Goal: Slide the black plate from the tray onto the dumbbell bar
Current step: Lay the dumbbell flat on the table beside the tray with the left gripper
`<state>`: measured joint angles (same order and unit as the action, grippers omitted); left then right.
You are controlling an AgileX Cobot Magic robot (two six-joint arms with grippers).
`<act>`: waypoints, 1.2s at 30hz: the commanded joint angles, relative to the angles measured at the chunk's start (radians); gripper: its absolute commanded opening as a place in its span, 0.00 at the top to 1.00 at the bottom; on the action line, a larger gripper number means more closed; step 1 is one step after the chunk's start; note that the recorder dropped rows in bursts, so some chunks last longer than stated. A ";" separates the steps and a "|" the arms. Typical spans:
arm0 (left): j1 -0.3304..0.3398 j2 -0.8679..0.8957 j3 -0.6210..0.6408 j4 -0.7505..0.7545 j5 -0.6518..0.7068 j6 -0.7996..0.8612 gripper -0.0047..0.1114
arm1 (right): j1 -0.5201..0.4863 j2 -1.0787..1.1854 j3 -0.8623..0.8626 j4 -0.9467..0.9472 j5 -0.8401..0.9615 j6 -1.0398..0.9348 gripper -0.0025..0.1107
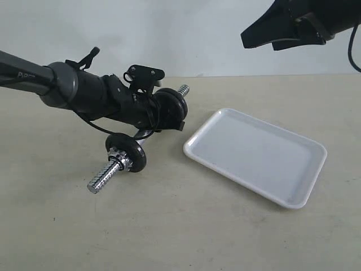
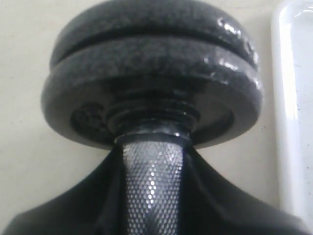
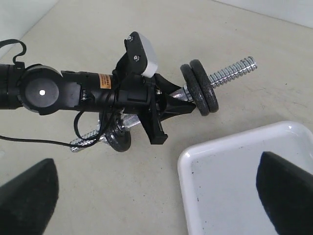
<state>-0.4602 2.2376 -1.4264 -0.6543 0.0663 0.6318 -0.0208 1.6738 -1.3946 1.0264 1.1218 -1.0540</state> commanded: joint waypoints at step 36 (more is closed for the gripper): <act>-0.002 -0.028 -0.029 -0.010 -0.044 0.040 0.67 | -0.008 -0.007 -0.001 0.011 -0.017 -0.010 0.06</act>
<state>-0.4602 2.2376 -1.4290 -0.6543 0.0904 0.6693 -0.0208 1.6738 -1.3946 1.0264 1.1062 -1.0578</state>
